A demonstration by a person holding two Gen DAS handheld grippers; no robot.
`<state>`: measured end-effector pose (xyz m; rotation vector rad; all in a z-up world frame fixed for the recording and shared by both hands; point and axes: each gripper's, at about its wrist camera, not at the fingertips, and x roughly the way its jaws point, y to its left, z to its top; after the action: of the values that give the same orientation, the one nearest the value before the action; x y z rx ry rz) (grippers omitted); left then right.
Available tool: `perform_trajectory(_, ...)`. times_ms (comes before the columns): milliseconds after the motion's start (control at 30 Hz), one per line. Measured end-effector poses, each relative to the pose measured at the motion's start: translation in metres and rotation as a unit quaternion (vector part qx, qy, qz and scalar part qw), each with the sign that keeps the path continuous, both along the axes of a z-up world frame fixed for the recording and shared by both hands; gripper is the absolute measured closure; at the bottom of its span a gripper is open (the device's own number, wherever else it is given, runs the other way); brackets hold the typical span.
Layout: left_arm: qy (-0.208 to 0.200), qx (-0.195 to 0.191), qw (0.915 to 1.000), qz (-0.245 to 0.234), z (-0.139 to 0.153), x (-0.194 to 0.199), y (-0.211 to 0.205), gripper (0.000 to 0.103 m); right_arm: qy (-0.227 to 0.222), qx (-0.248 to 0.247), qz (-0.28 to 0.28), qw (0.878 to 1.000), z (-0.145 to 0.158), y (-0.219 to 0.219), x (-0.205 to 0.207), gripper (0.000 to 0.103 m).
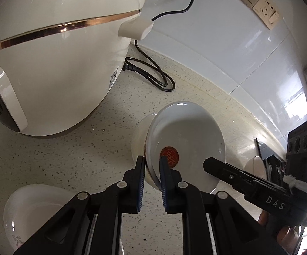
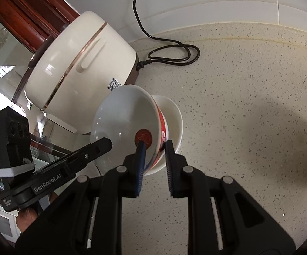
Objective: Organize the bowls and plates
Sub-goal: 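Carry the red-banded bowl with the right tool and lower it into the white bowl, then open the right tool and withdraw it from the stacked bowls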
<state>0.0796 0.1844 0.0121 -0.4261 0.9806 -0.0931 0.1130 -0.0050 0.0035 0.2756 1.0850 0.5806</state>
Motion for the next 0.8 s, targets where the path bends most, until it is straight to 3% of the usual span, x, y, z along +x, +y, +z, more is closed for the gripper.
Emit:
perform_trajectory(400, -0.011, 0.054, 0.9985, -0.002, -0.005, 0.000, -0.012, 0.089, -0.008, -0.025, 0.005, 1.000, -0.003, 0.005, 0.001, 0.078)
perform_trajectory(800, -0.026, 0.106, 0.9940, -0.004, -0.004, -0.005, -0.023, 0.088, -0.053, -0.084, 0.013, 0.995, 0.002, 0.022, -0.006, 0.078)
